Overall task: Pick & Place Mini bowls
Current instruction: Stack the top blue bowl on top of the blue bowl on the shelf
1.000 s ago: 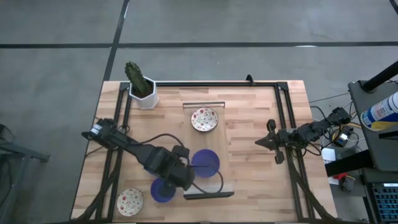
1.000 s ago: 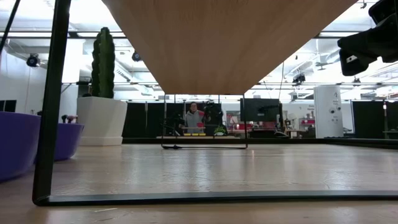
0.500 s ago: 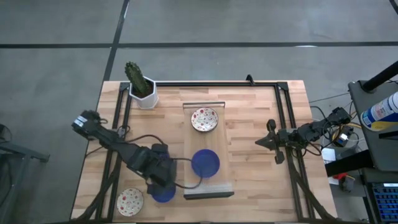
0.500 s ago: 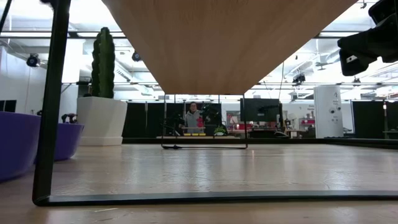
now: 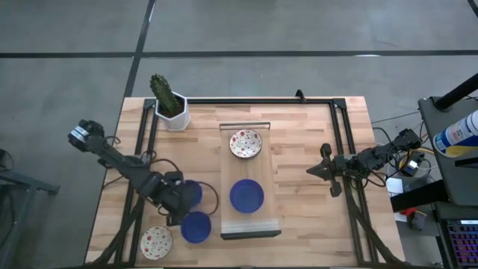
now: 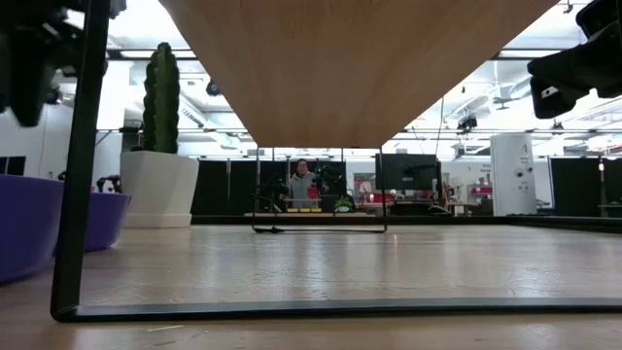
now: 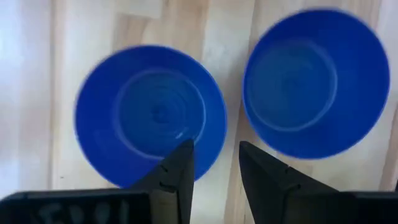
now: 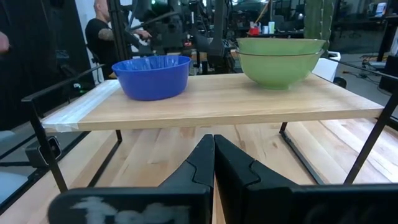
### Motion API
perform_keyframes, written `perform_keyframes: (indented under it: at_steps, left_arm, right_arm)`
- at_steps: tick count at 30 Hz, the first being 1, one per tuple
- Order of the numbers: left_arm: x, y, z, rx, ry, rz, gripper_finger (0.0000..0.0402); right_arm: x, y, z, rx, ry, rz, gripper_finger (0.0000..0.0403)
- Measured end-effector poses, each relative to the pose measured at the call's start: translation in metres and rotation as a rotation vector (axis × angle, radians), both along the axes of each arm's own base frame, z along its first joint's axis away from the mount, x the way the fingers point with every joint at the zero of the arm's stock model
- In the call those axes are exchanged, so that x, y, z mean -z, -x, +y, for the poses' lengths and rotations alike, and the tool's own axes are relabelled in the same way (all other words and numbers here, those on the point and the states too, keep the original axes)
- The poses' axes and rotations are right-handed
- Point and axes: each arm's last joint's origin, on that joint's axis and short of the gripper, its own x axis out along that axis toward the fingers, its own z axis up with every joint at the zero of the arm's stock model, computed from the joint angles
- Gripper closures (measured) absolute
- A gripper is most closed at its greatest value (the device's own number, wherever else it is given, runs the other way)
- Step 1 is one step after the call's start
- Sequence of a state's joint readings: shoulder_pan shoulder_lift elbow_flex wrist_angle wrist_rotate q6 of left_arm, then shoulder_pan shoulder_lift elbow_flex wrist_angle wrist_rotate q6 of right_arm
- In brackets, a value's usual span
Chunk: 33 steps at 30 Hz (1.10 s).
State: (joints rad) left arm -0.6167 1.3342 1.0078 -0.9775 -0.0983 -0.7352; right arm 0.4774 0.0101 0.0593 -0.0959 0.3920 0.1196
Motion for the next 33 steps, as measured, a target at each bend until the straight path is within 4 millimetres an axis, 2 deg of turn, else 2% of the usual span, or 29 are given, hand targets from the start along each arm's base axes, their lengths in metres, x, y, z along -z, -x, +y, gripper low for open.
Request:
perform_keyframes:
  at_steps: [9, 21, 33]
  left_arm:
    - [0.020, 0.012, -0.016, 0.084, 0.005, 0.007, 0.0282]
    - [0.045, 0.017, -0.013, 0.090, -0.010, 0.003, 0.0282]
    - [0.055, 0.016, -0.013, 0.120, -0.052, 0.007, 0.0282]
  right_arm:
    - [0.000, 0.000, 0.000, 0.000, 0.000, 0.000, 0.0394]
    - [0.000, 0.000, 0.000, 0.000, -0.001, -0.001, 0.0394]
    - [0.000, 0.000, 0.000, 0.000, 0.000, -0.001, 0.0394]
